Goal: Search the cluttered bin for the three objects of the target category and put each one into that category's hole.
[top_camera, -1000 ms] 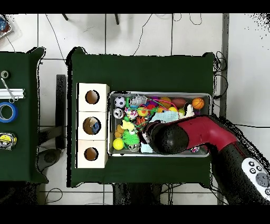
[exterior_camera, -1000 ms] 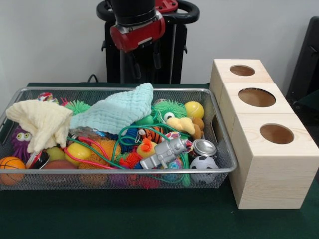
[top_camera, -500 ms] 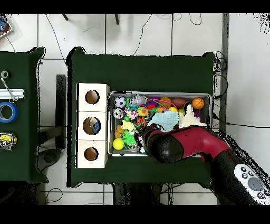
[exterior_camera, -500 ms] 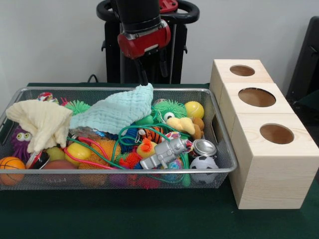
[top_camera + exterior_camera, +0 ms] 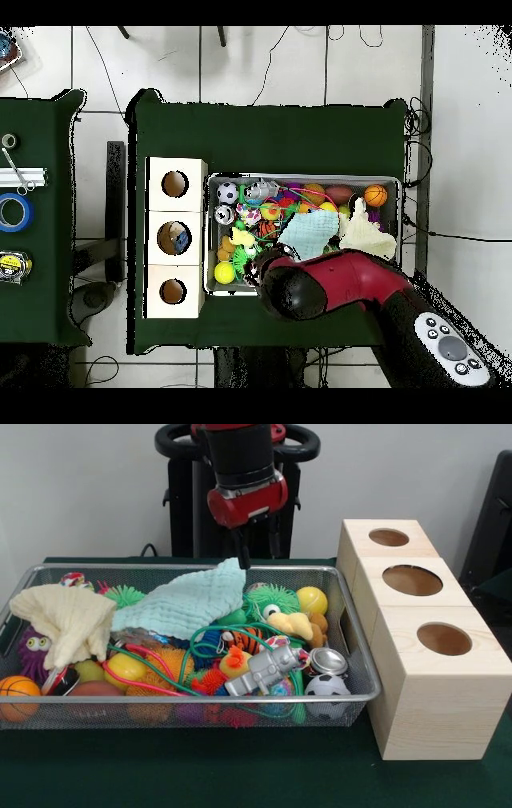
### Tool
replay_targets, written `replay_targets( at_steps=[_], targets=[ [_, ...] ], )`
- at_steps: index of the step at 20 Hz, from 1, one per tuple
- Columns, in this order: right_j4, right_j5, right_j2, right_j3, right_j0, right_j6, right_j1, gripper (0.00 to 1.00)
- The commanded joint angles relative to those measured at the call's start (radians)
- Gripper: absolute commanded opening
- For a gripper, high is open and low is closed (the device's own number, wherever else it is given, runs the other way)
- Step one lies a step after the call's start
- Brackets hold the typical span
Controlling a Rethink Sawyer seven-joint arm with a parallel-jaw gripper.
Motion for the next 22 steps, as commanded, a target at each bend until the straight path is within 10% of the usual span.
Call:
replay_targets(
  at_steps=[1, 12, 22],
  targets=[
    [0.025, -0.029, -0.146, 0.009, 0.097, 0.268, -0.024, 1.0],
    [0.008, -0.198, -0.348, -0.127, 0.293, 0.318, 0.161, 1.0],
    [0.045, -0.171, -0.345, -0.209, 0.276, 0.19, 0.246, 1.0]
  ],
)
